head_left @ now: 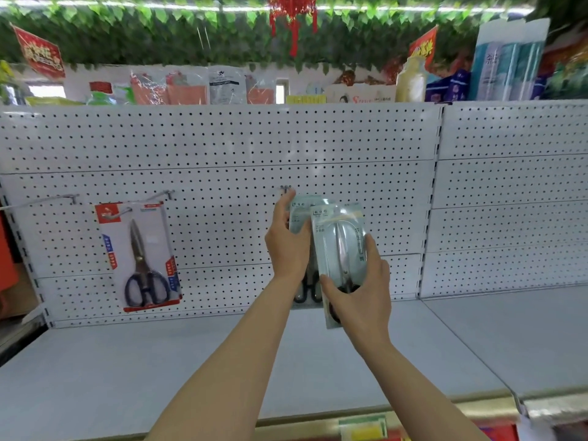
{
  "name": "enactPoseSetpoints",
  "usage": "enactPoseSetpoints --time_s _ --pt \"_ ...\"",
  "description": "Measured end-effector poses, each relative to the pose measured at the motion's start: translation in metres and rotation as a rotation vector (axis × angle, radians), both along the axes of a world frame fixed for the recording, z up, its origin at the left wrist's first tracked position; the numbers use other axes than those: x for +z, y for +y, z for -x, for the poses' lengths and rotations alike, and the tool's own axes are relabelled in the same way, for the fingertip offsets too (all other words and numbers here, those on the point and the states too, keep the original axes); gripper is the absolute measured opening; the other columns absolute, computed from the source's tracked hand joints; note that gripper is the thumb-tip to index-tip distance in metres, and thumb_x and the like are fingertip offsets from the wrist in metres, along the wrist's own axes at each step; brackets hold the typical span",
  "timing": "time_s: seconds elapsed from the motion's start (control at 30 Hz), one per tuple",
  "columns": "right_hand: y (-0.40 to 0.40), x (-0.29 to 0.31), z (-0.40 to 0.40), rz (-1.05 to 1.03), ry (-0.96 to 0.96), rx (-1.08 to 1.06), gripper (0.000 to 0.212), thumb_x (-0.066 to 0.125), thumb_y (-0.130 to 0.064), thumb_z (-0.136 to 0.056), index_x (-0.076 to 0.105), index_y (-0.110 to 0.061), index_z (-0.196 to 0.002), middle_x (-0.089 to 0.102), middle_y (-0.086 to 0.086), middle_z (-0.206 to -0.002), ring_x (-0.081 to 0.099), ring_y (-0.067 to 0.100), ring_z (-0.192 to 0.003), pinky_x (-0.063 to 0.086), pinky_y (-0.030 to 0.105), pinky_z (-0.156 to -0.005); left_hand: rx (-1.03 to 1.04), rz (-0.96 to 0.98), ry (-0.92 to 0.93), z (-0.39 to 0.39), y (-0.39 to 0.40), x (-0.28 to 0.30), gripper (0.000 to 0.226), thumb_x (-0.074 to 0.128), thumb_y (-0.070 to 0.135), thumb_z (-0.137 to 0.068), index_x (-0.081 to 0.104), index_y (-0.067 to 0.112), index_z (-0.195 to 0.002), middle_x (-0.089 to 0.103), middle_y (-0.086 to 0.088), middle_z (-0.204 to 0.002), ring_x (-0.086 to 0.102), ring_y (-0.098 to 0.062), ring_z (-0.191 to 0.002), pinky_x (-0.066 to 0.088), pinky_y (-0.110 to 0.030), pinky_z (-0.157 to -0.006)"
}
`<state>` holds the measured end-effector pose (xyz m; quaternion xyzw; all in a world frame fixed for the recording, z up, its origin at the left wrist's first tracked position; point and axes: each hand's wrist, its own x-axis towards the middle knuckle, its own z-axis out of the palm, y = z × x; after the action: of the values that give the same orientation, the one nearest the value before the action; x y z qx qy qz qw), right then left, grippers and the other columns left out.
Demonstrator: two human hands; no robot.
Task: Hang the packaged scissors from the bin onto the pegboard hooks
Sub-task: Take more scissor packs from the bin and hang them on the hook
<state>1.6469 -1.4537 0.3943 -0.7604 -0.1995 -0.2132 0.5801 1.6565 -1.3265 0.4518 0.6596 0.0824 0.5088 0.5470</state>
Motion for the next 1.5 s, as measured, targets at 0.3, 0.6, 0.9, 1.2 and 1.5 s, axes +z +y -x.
enactPoseSetpoints --time_s 0.3,0.6,0.9,1.2,1.5 --pt "0.016 0.002 -0.006 0.037 -0.014 0.033 0.099 0.076 -0.04 -0.072 0.014 -0.043 -0.149 0.033 -0.016 -0.114 0.049 -0.006 -0.083 0.046 0.028 -0.069 0.182 -0.148 0.077 -0.016 0.02 -0.016 0.049 0.068 0.015 -0.085 0.054 0.043 -0.123 0.058 0.01 -0.108 0.06 -0.01 -0.094 0.057 -0.036 -0.08" --pt "0.045 -0.001 -0.011 0.04 -0.008 0.035 0.1 0.074 -0.046 -0.071 0.014 -0.04 -0.151 0.037 -0.01 -0.115 0.053 0.001 -0.077 0.053 0.032 -0.069 0.259 -0.447 -0.013 0.012 0.038 -0.005 0.035 0.049 0.035 -0.098 0.056 0.032 -0.132 0.048 0.017 -0.124 0.047 -0.015 -0.118 0.047 -0.033 -0.096" --pt "0.068 -0.012 -0.022 0.015 0.042 0.002 0.1 0.075 -0.05 -0.073 0.014 -0.037 -0.152 0.037 -0.008 -0.119 0.05 0.0 -0.073 0.049 0.03 -0.065 0.317 -0.807 0.205 0.004 0.04 -0.005 0.054 0.075 0.039 -0.08 0.06 0.025 -0.129 0.053 0.014 -0.129 0.037 -0.012 -0.122 0.047 -0.024 -0.083" --pt "0.082 -0.017 -0.038 0.018 -0.004 -0.025 0.102 0.078 -0.046 -0.071 0.016 -0.034 -0.151 0.03 -0.009 -0.115 0.049 0.014 -0.104 0.048 0.028 -0.068 0.335 -0.854 0.259 -0.003 0.052 -0.004 0.054 0.074 0.041 -0.079 0.058 0.029 -0.128 0.05 0.013 -0.128 0.035 -0.011 -0.122 0.049 -0.027 -0.087" --pt "0.084 -0.021 -0.046 0.049 -0.055 -0.076 0.095 0.078 -0.04 -0.07 0.025 -0.028 -0.147 0.034 -0.005 -0.125 0.045 0.015 -0.111 0.054 0.034 -0.072 0.357 -0.92 0.255 -0.004 0.056 -0.003 0.053 0.073 0.042 -0.078 0.059 0.028 -0.128 0.051 0.012 -0.129 0.037 -0.012 -0.122 0.051 -0.028 -0.086"
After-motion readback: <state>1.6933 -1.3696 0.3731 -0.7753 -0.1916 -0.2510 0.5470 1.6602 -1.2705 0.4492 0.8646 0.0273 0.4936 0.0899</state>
